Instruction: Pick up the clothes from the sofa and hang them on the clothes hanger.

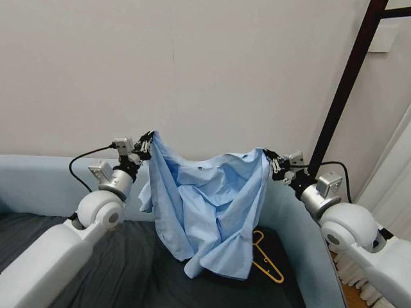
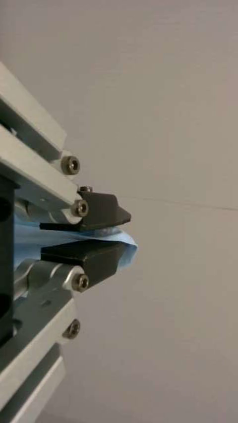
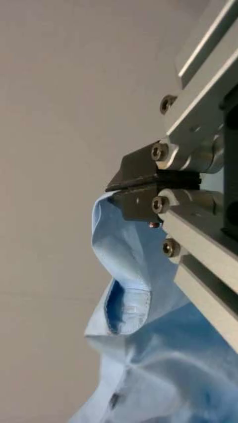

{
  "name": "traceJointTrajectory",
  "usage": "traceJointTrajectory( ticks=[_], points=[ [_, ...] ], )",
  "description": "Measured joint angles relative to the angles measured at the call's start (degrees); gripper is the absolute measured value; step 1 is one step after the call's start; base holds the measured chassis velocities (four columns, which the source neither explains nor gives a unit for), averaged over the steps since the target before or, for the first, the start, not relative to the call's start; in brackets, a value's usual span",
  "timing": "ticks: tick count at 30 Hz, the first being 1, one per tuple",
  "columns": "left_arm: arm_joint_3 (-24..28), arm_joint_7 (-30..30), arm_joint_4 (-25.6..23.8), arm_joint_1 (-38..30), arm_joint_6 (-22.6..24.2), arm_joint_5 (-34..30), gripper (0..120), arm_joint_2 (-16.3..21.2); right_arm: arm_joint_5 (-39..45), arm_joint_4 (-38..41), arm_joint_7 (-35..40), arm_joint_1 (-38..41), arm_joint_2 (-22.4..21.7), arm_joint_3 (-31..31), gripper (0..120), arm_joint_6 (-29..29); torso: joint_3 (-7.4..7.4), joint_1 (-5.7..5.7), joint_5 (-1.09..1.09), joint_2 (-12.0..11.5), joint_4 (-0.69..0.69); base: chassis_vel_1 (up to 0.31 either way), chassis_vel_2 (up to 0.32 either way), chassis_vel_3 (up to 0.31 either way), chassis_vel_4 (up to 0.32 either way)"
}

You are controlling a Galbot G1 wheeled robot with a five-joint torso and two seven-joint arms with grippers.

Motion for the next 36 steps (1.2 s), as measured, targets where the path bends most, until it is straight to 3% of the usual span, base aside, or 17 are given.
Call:
traceJointTrajectory(
  ticks=[7,10,17,21,26,27,30,32,36],
  points=[
    [3.2,0.4,2.3,-6.4,-0.1,-0.9,4,-0.1,2.1,-2.3,0.1,2.9,-1.0,-0.4,0,0.0,-0.01,0.00,0.00,0.0,0.00,0.000,0.000,0.000,0.000],
    [7.6,-0.1,6.6,-13.0,-0.1,-0.8,4,-2.6,2.3,-5.0,0.6,8.3,0.3,-4.5,0,0.0,0.00,0.00,0.00,0.0,-0.02,0.000,0.000,0.000,0.000],
    [11.5,-1.4,11.9,-17.6,-0.1,-0.3,4,-6.2,2.5,-11.1,1.6,16.0,3.4,-10.0,0,0.3,0.01,0.01,0.00,0.0,0.00,0.000,0.000,0.000,0.000],
    [8.4,-2.0,7.5,-12.8,0.2,-0.3,4,-4.8,4.3,-9.1,2.0,14.3,2.6,-8.9,0,0.1,0.01,0.02,-0.01,0.0,0.00,0.000,0.000,0.000,0.000],
    [-2.0,-2.8,-7.7,4.8,0.9,0.5,4,0.9,7.8,3.4,4.2,4.5,-2.1,-4.3,0,-1.7,-0.01,-0.01,-0.03,0.0,-0.01,0.000,0.000,0.000,0.000],
    [-2.0,-2.8,-7.7,4.8,0.9,0.5,4,0.9,7.8,3.4,4.2,4.5,-2.1,-4.3,0,-1.7,-0.01,-0.01,-0.03,0.0,-0.01,0.000,0.000,0.000,0.000],
    [-7.4,-3.7,-16.2,13.8,0.9,1.4,4,5.0,12.1,10.9,8.1,0.8,-4.5,-1.6,0,-3.7,-0.03,-0.02,0.01,0.0,0.04,0.000,0.000,0.000,0.000],
    [-8.6,-4.0,-18.2,15.4,1.0,1.3,4,5.9,13.9,13.5,9.8,-0.4,-5.6,-0.5,0,-4.4,-0.03,-0.02,-0.02,0.0,0.03,0.000,0.000,0.000,0.000],
    [-17.8,-5.2,-25.9,23.9,1.4,-0.1,4,9.1,17.5,23.3,14.0,-5.4,-9.9,3.6,0,-7.3,-0.02,-0.02,0.01,0.0,-0.03,0.000,0.000,0.000,0.000]
  ],
)
